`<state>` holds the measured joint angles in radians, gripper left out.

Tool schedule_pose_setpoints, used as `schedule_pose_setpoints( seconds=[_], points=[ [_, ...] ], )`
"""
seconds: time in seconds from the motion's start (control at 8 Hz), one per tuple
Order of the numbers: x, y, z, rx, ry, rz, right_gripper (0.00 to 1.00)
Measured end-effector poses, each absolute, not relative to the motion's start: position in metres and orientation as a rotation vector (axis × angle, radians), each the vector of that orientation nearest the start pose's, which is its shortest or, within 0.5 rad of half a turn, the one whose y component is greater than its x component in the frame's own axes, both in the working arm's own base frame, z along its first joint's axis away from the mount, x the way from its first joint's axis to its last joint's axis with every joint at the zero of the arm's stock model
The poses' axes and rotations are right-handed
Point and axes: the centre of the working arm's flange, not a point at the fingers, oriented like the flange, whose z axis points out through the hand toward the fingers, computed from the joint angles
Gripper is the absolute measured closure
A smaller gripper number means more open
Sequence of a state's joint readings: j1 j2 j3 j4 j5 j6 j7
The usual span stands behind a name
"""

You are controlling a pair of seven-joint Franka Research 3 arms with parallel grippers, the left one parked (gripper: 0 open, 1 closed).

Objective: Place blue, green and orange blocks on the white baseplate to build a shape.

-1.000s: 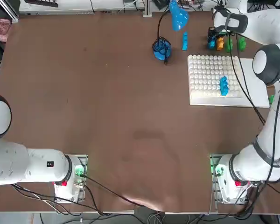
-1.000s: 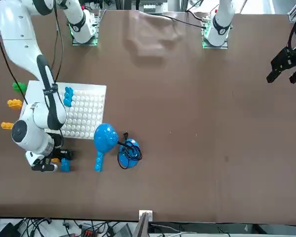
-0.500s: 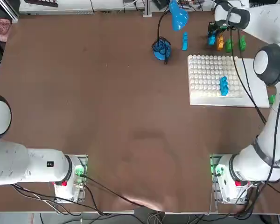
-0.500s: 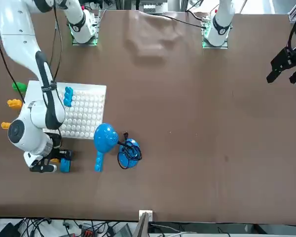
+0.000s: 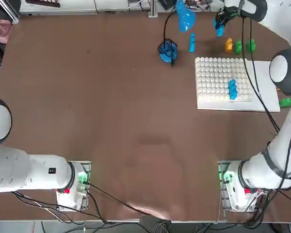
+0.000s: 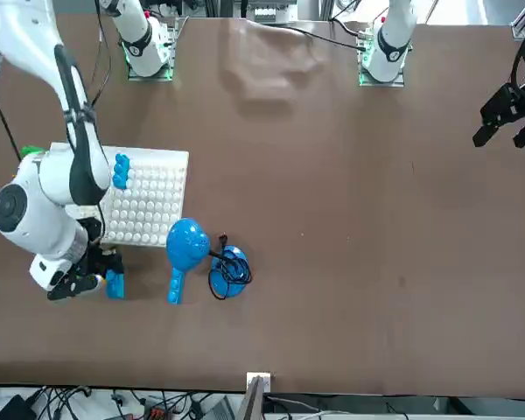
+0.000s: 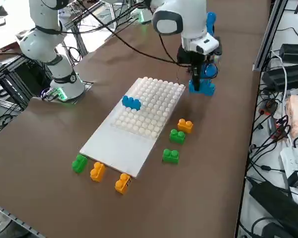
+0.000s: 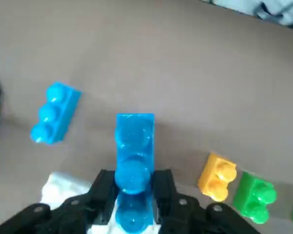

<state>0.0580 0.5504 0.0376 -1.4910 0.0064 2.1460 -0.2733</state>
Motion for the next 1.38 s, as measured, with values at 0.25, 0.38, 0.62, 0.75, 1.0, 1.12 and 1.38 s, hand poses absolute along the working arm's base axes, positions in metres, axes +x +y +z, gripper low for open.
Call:
schedule_pose_setpoints(
  seconds=[0.25, 0.38, 0.62, 0.75, 1.0, 1.12, 1.38],
  points=[
    [0.696, 0.085, 0.374, -3.001, -0.887, -0.159, 0.62],
    [0.688, 0.099, 0.374, -2.939, -1.086, -0.147, 0.62],
    [0.664, 0.124, 0.373, -2.814, -1.379, -0.110, 0.62],
    [0.645, 0.132, 0.373, -2.769, -1.474, -0.108, 0.62],
    [0.608, 0.116, 0.372, -2.682, -1.664, -0.123, 0.62],
    [0.595, 0.097, 0.371, -2.639, -1.748, -0.126, 0.62],
    [0.576, 0.058, 0.362, -2.548, -1.911, -0.143, 0.62]
  ],
)
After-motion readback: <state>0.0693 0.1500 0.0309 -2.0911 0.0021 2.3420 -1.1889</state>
